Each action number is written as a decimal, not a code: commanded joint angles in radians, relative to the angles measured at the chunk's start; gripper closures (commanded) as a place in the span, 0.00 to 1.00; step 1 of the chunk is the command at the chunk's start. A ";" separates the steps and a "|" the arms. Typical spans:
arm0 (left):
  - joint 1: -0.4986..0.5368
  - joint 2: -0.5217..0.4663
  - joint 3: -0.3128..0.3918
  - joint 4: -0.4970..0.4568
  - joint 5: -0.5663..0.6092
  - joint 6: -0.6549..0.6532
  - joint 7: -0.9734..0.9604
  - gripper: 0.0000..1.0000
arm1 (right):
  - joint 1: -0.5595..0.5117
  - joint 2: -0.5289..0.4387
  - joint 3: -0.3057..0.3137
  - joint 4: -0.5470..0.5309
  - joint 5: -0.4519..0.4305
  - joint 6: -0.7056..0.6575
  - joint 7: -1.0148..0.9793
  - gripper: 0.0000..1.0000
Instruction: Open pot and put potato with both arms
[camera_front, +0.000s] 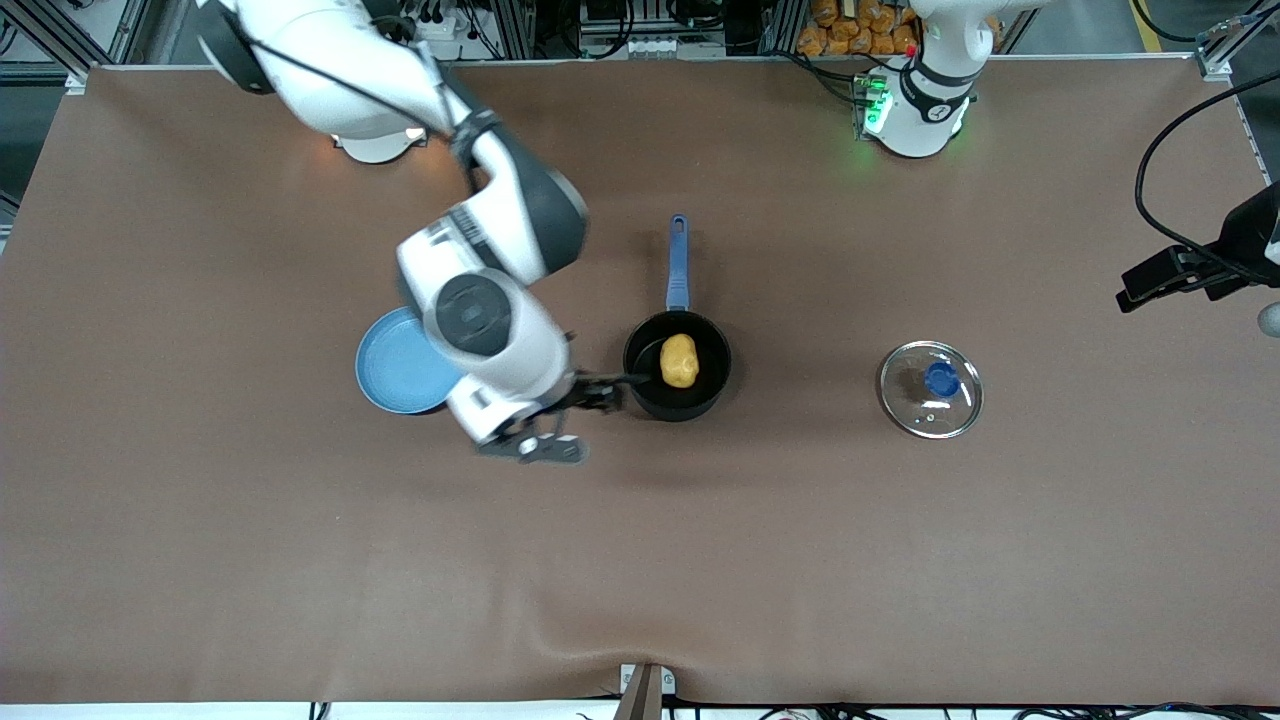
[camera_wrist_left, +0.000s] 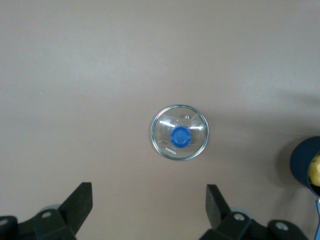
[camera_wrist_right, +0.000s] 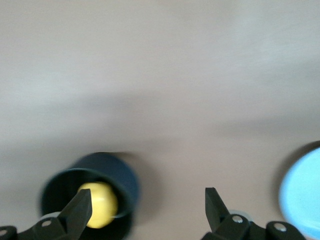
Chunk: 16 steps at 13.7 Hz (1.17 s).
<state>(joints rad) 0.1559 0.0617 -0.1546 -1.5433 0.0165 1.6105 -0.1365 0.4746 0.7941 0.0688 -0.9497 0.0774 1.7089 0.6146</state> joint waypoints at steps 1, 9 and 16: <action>-0.001 0.000 -0.008 0.009 -0.020 -0.015 -0.011 0.00 | -0.088 -0.053 0.026 -0.004 -0.007 -0.087 -0.036 0.00; -0.004 -0.012 -0.011 -0.081 -0.020 0.067 -0.012 0.00 | -0.432 -0.205 0.220 -0.012 -0.138 -0.244 -0.160 0.00; -0.010 -0.037 -0.028 -0.205 -0.032 0.179 -0.043 0.00 | -0.471 -0.506 0.098 -0.174 -0.149 -0.405 -0.376 0.00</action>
<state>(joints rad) 0.1450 0.0575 -0.1826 -1.6768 0.0140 1.7374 -0.1653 0.0046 0.4498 0.1805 -0.9482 -0.0698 1.2958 0.2810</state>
